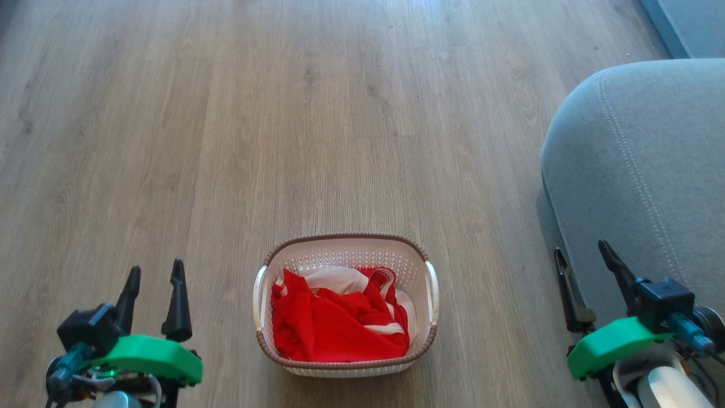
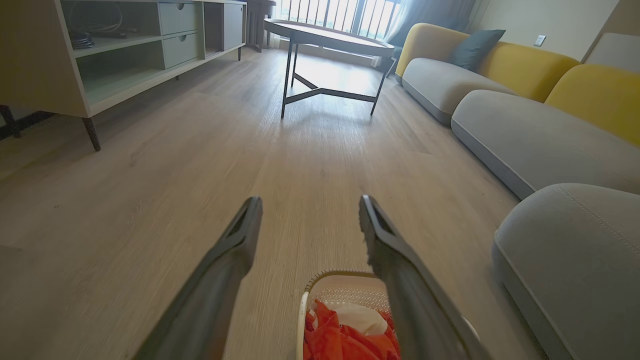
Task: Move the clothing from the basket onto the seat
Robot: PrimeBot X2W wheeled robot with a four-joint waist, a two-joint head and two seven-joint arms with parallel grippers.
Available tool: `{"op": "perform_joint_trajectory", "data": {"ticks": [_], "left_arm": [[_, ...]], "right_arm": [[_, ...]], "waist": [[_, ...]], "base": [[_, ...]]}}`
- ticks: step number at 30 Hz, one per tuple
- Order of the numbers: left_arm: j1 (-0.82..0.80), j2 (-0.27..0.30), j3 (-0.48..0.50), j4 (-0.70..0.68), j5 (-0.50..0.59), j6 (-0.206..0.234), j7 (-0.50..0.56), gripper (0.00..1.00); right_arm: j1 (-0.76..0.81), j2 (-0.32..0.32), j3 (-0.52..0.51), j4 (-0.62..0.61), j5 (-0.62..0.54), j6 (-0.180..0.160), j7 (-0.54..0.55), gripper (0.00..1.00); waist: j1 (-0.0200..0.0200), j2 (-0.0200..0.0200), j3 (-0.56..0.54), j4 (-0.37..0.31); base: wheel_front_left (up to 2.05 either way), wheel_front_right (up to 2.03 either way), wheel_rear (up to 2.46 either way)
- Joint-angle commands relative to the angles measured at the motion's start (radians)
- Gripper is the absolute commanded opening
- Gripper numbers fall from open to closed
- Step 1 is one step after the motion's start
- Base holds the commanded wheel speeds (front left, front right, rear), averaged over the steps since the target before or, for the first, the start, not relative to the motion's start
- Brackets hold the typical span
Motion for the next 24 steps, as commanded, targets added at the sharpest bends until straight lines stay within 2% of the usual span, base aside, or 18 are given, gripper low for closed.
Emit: {"op": "perform_joint_trajectory", "data": {"ticks": [1,24], "left_arm": [[-0.048,0.021,0.025,-0.025,-0.009,-0.006,-0.01,1.0],[-0.051,0.024,0.01,-0.017,-0.034,-0.006,-0.01,1.0]], "right_arm": [[-0.015,-0.03,0.014,-0.035,0.0,0.007,-0.012,1.0],[-0.011,-0.037,0.01,-0.041,0.008,0.007,-0.012,1.0]], "waist": [[0.0,0.0,0.0,-0.001],[0.0,0.0,0.01,-0.008]], "base": [[0.0,0.0,0.0],[0.0,0.0,0.0]]}}
